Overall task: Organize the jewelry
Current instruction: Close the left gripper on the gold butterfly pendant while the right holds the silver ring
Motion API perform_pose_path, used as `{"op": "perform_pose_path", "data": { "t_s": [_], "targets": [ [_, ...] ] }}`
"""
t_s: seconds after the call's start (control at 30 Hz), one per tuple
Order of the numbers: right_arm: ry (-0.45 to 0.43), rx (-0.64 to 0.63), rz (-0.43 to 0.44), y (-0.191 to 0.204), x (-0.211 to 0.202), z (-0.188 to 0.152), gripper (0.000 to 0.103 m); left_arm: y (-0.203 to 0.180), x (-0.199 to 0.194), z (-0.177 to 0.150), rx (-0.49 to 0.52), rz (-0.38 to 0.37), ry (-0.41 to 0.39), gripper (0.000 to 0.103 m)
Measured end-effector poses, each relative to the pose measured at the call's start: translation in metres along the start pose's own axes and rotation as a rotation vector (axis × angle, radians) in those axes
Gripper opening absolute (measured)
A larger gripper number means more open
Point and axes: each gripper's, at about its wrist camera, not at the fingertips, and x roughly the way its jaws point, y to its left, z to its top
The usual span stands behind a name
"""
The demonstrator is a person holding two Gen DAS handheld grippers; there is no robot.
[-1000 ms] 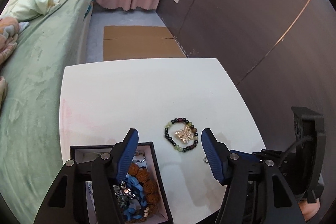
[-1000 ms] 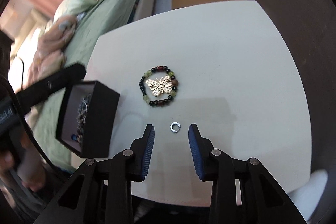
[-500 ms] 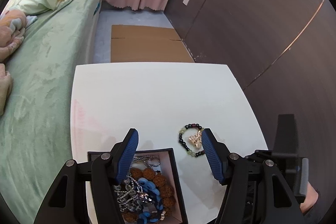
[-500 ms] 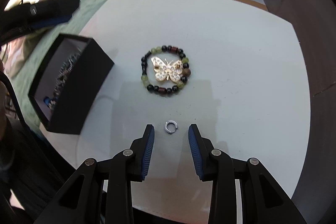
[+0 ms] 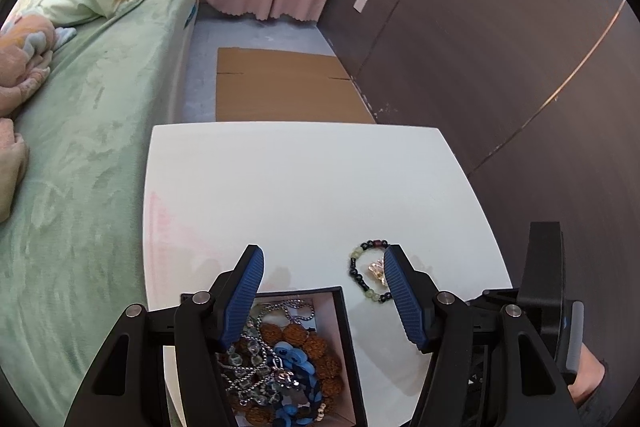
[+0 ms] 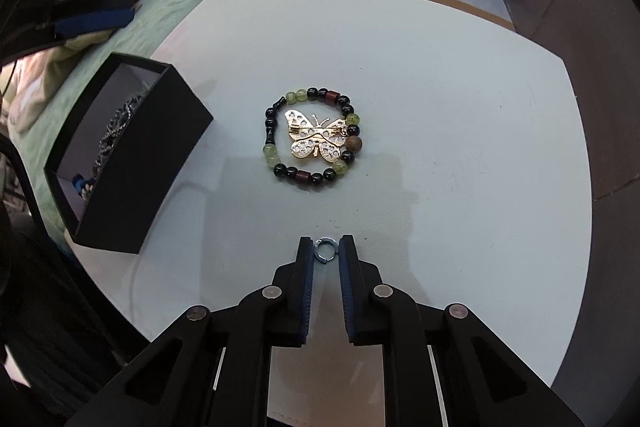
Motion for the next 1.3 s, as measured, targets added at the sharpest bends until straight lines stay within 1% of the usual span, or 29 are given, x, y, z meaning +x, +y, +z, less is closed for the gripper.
{"op": "perform_pose_path", "data": {
  "t_s": [0.1, 0.27, 0.3, 0.33, 0.37, 0.6, 0.7, 0.8, 0.97, 1.13, 1.17, 1.23, 1.27, 1.3],
  "targets": [
    [-0.005, 0.037, 0.006, -0.005, -0.002, 0.0, 0.014, -0.008, 0.004, -0.002, 0.027, -0.012, 0.016, 0.064],
    [-0.056, 0.154, 0.03, -0.029, -0.017, -0.006, 0.014, -0.022, 0.013, -0.005, 0.077, -0.017, 0.039, 0.063],
    [-0.067, 0.178, 0.036, -0.034, -0.02, -0.008, 0.014, -0.026, 0.016, -0.006, 0.092, -0.013, 0.043, 0.062],
    [-0.076, 0.2, 0.039, -0.039, -0.022, -0.009, 0.014, -0.028, 0.018, -0.006, 0.104, -0.01, 0.049, 0.057],
    [-0.082, 0.214, 0.041, -0.041, -0.024, -0.011, 0.014, -0.032, 0.022, -0.007, 0.12, -0.007, 0.06, 0.055],
    [-0.139, 0.321, 0.057, -0.064, -0.039, -0.023, 0.014, -0.052, 0.041, -0.013, 0.201, 0.013, 0.104, 0.052],
    [-0.154, 0.36, 0.061, -0.073, -0.043, -0.026, 0.014, -0.058, 0.05, -0.016, 0.217, 0.013, 0.132, 0.052],
    [-0.164, 0.386, 0.066, -0.077, -0.044, -0.026, 0.014, -0.07, 0.061, -0.019, 0.274, 0.051, 0.148, 0.049],
    [-0.173, 0.418, 0.079, -0.088, -0.046, -0.032, 0.014, -0.083, 0.079, -0.019, 0.341, 0.081, 0.182, 0.044],
    [-0.174, 0.437, 0.085, -0.092, -0.047, -0.036, 0.014, -0.086, 0.098, -0.022, 0.392, 0.114, 0.223, 0.041],
    [-0.174, 0.439, 0.086, -0.094, -0.048, -0.038, 0.014, -0.087, 0.099, -0.023, 0.41, 0.131, 0.217, 0.04],
    [-0.174, 0.443, 0.086, -0.096, -0.048, -0.038, 0.014, -0.088, 0.106, -0.025, 0.423, 0.132, 0.238, 0.038],
    [-0.174, 0.445, 0.086, -0.096, -0.048, -0.038, 0.014, -0.089, 0.108, -0.025, 0.438, 0.151, 0.23, 0.037],
    [-0.174, 0.447, 0.085, -0.096, -0.048, -0.038, 0.014, -0.09, 0.11, -0.025, 0.448, 0.154, 0.236, 0.036]
  ]
}}
